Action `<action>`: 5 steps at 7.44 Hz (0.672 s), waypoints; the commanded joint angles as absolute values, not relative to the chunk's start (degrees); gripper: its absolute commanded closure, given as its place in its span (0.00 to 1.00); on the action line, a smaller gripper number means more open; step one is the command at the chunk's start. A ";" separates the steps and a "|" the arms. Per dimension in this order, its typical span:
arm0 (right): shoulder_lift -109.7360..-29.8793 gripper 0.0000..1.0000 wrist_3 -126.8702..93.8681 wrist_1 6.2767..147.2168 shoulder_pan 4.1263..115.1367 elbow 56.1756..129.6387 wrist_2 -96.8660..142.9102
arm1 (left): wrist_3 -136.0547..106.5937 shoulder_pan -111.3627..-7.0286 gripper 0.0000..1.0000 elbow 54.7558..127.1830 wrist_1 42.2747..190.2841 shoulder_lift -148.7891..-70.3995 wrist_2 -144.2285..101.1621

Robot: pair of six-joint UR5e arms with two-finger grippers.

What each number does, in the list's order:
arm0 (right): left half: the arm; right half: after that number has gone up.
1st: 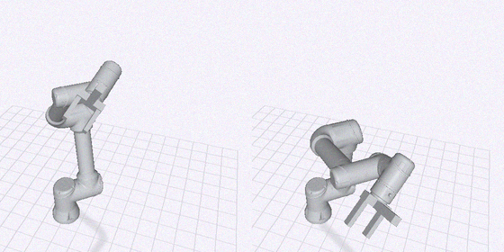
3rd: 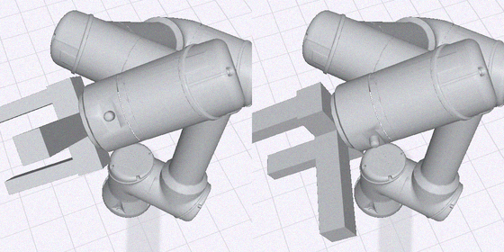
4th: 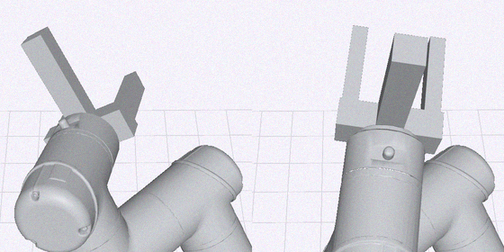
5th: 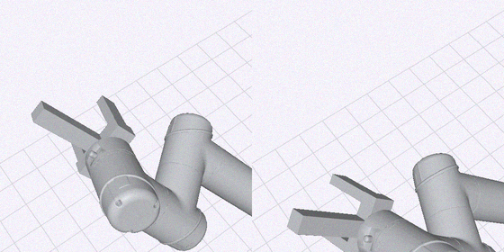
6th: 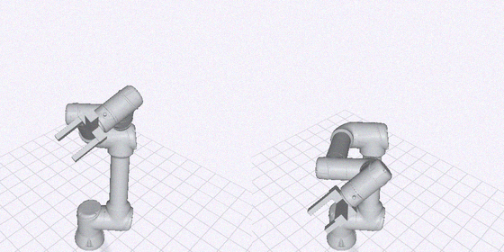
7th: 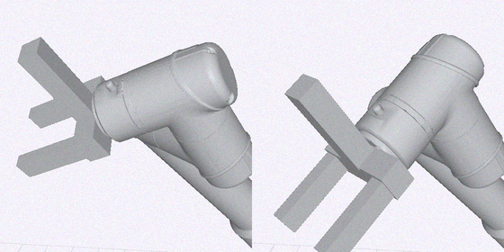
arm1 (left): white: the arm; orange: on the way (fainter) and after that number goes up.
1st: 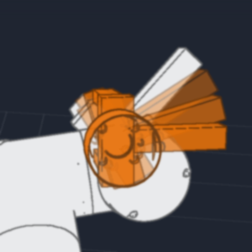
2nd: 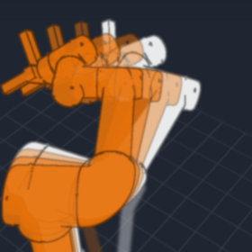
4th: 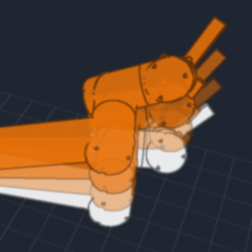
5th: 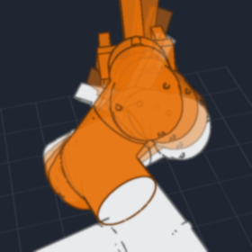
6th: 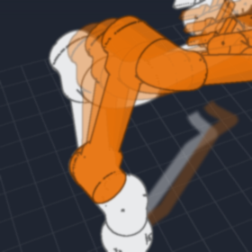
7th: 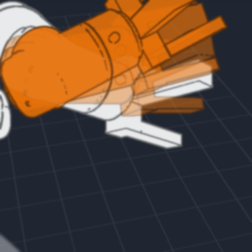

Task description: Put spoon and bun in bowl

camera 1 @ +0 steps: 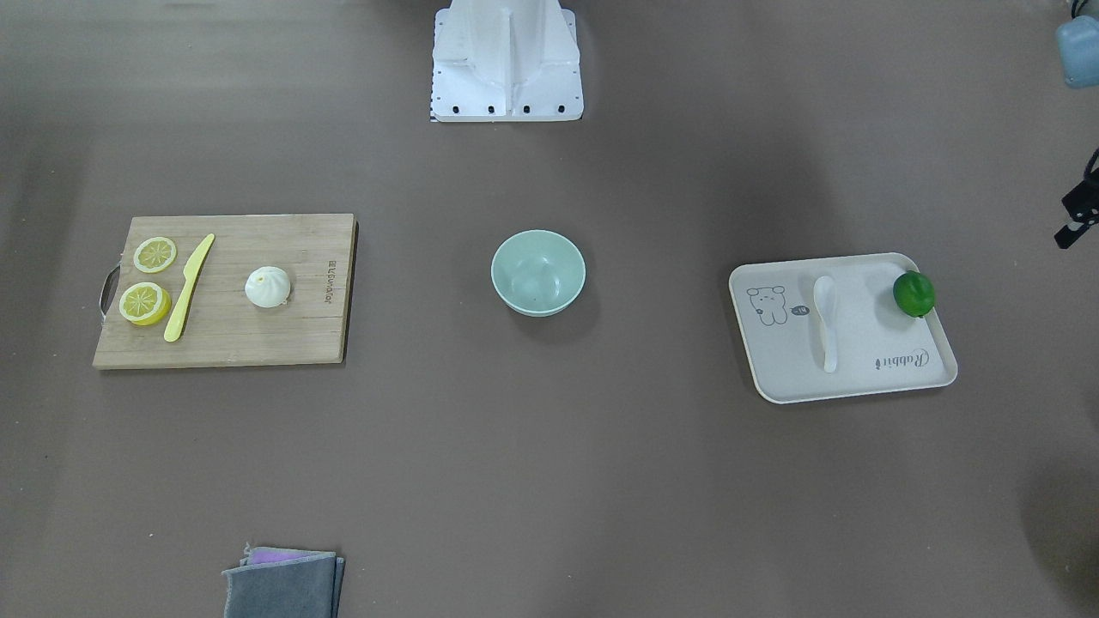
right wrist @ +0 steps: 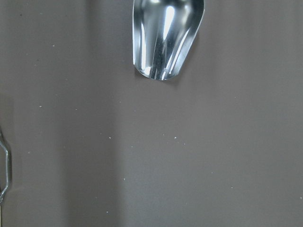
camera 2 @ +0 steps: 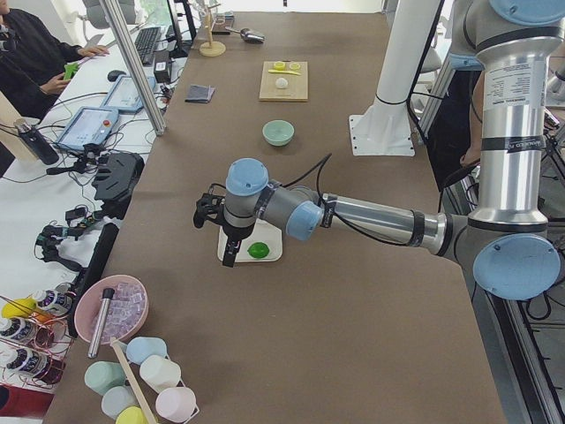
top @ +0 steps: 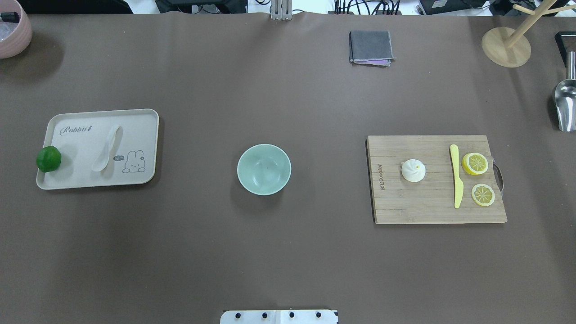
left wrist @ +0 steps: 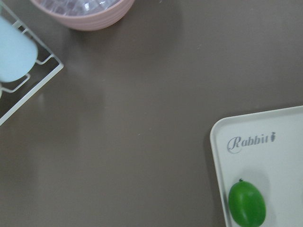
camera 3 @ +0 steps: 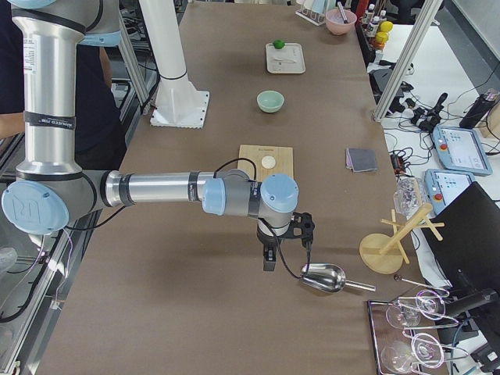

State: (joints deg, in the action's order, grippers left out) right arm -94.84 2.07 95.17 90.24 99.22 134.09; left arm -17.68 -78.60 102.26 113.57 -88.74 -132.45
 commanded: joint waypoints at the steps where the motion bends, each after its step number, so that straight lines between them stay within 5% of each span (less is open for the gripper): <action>1: -94.83 0.00 2.20 90.89 90.09 99.49 138.50 | -27.03 -71.32 0.02 100.56 116.72 -92.79 -132.28; 5: -94.48 0.00 1.85 90.79 88.42 98.79 138.69 | -38.46 -60.85 0.02 97.03 118.56 -99.14 -122.90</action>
